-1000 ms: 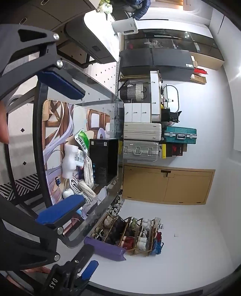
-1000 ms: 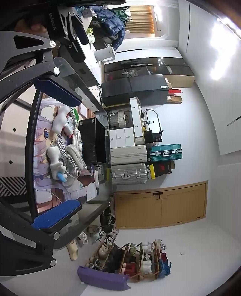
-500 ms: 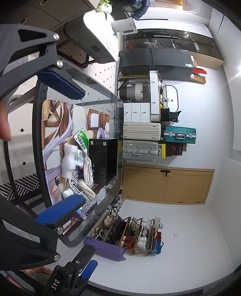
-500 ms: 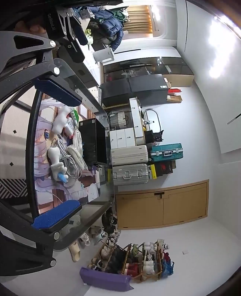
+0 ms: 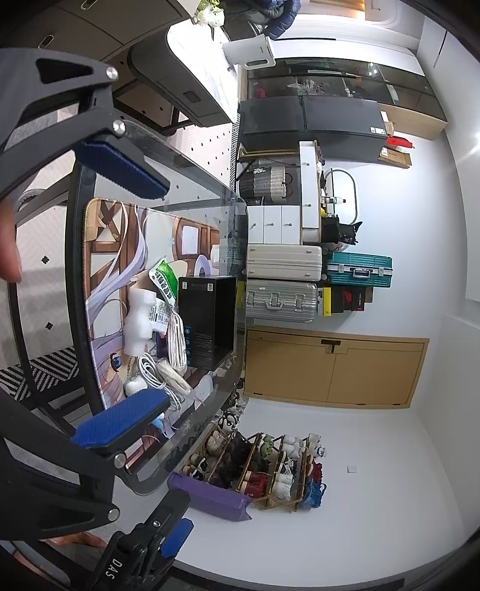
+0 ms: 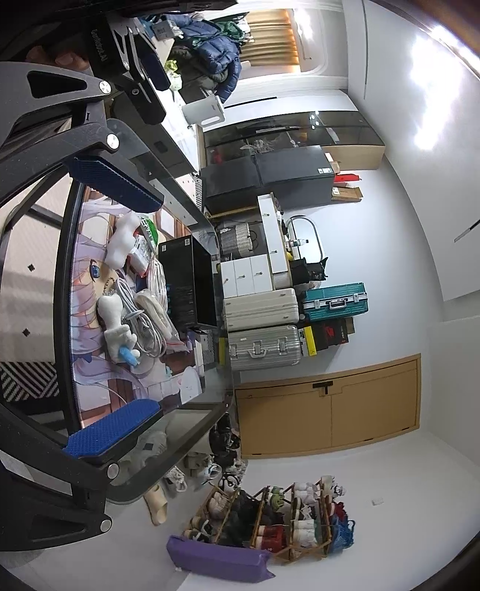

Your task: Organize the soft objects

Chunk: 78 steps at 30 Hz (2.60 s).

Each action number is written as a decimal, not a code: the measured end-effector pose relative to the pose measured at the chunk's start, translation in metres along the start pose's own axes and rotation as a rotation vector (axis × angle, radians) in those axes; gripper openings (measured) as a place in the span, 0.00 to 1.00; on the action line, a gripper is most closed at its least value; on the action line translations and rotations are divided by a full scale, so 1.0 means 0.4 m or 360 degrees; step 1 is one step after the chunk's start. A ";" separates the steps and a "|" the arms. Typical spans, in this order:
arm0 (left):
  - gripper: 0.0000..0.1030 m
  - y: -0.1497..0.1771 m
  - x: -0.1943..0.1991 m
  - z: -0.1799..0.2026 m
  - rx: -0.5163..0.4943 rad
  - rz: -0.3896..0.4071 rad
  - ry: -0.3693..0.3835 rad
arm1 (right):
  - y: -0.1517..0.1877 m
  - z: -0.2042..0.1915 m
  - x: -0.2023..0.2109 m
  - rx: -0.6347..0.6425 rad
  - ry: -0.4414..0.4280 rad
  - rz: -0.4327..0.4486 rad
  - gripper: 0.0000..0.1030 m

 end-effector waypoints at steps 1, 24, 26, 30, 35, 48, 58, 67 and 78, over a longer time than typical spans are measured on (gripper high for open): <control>1.00 0.001 -0.003 0.003 -0.0004 -0.0005 0.0000 | -0.004 0.007 -0.001 -0.0011 0.0001 -0.0004 1.00; 1.00 0.000 -0.004 0.009 0.0009 -0.0009 0.0015 | -0.009 0.016 0.001 -0.0054 -0.0002 -0.0017 1.00; 1.00 0.001 -0.005 0.012 0.0012 -0.0010 0.0023 | -0.008 0.017 0.002 -0.0058 -0.0001 -0.0016 1.00; 1.00 0.003 -0.007 0.010 0.0021 -0.0004 0.0036 | -0.008 0.016 0.001 -0.0060 0.0001 -0.0018 1.00; 1.00 0.006 -0.005 0.019 -0.0003 0.0012 0.0050 | -0.008 0.015 0.002 -0.0059 -0.0001 -0.0016 1.00; 1.00 -0.008 -0.053 0.012 -0.0036 -0.0056 0.0014 | -0.027 -0.016 -0.055 0.0121 -0.0106 -0.0068 1.00; 1.00 -0.019 -0.147 0.018 -0.0061 -0.0197 0.0043 | -0.068 -0.035 -0.165 0.0328 -0.0189 -0.0137 1.00; 1.00 -0.016 -0.290 0.027 -0.0178 -0.0438 0.0056 | -0.069 0.040 -0.357 0.0383 -0.0178 -0.0496 1.00; 1.00 0.058 -0.531 0.000 -0.0229 -0.0898 0.0086 | -0.010 0.067 -0.573 0.0334 -0.0307 -0.0893 1.00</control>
Point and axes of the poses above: each gripper's, at about its wrist camera, not at the fingertips, and x roughly against the way its jaws point, z to its right, y to its underside, the point moved 5 cm from there along -x, roughly the way its jaws point, and after that the axes turned 10 degrees about z, right-handed, at the moved point
